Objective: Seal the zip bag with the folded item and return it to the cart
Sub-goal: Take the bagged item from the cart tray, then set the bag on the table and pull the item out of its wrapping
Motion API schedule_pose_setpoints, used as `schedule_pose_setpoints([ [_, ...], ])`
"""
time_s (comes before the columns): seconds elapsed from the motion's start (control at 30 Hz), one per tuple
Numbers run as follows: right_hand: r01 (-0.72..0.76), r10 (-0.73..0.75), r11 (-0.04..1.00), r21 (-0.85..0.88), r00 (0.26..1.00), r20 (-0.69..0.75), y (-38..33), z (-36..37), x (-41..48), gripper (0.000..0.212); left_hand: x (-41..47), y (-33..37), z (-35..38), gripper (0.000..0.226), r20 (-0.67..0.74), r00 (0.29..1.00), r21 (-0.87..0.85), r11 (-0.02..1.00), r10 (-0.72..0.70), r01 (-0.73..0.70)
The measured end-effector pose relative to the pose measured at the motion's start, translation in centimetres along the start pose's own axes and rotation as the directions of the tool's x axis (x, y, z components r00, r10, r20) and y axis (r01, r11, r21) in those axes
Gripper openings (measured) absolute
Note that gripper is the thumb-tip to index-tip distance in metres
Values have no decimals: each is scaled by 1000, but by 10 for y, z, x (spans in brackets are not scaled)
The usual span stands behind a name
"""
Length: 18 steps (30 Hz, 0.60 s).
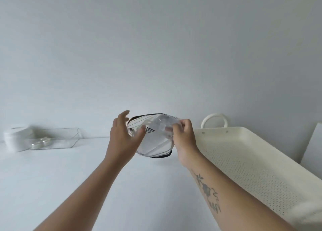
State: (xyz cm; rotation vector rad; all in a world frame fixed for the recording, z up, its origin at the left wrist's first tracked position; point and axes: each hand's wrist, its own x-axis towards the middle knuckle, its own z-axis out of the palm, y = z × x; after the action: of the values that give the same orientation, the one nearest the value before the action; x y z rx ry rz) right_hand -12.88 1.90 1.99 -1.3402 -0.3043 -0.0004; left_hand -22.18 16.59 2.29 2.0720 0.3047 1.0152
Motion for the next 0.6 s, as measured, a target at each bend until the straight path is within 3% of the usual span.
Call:
schedule_pose_setpoints([
  [0.07, -73, 73, 997, -12, 997, -9, 28, 8, -10, 1, -11, -20, -8, 72, 175, 942, -147, 939, -286, 312],
  [0.1, -101, 100, 994, -42, 995, -15, 42, 10, -15, 2, -17, -30, -10, 64, 255, 906, -164, 909, -337, 384],
  [0.2, -70, 66, 986, -150, 997, -26, 77, 11, -28, 4, -33, -58, -13, 31, 271, 928, -126, 946, -257, 299],
  [0.37, 28, -12, 981, -194, 996, 84, 90, 11, -34, 26, -42, -82, -8, 16, 122, 987, -90, 990, -101, 112],
  [0.4, 47, -40, 988, -148, 998, 44, 91, 11, -38, 26, -46, -86, -6, 19, 92, 992, -96, 991, -89, 98],
  [0.5, 134, -153, 987, -85, 947, -282, 103, 9, -48, 18, -63, -104, 3, 36, 39, 995, -111, 989, -93, 97],
  [0.6, 140, -166, 985, -99, 927, -338, 110, 2, -44, 18, -66, -115, 10, 40, 59, 994, -101, 990, -94, 100],
])
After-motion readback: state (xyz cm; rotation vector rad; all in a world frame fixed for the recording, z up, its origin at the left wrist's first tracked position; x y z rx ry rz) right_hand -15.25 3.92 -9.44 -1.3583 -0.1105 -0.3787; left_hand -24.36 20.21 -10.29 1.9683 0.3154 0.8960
